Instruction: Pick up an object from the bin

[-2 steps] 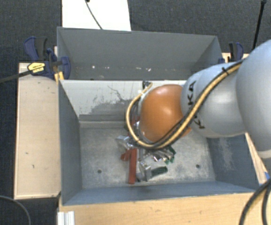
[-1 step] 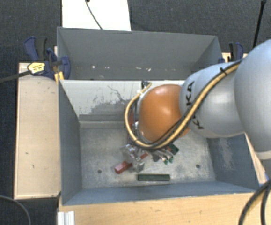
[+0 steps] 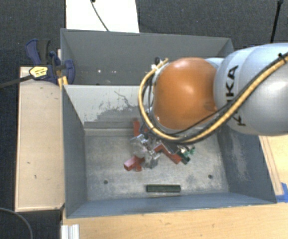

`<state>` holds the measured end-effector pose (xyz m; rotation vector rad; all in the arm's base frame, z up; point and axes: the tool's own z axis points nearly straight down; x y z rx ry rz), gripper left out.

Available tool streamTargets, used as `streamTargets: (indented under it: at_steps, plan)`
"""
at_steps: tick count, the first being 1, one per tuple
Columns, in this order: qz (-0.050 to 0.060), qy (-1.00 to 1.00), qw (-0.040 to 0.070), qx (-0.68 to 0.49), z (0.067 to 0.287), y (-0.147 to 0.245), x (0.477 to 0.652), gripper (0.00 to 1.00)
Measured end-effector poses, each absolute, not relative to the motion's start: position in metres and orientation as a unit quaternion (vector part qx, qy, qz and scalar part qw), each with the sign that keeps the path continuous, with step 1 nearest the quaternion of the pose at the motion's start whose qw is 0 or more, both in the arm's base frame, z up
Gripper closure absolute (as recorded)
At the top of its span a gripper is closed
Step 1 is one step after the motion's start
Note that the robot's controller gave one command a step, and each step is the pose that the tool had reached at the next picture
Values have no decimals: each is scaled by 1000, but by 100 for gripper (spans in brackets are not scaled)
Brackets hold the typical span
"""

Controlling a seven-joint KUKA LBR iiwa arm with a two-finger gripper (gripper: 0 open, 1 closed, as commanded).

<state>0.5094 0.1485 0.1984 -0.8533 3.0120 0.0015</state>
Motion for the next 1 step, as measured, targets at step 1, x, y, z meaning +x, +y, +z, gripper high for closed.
streamTargets:
  at_steps: [1]
  plan:
    - [-1, 950, 5, -311, 261, 127, 519, 100]
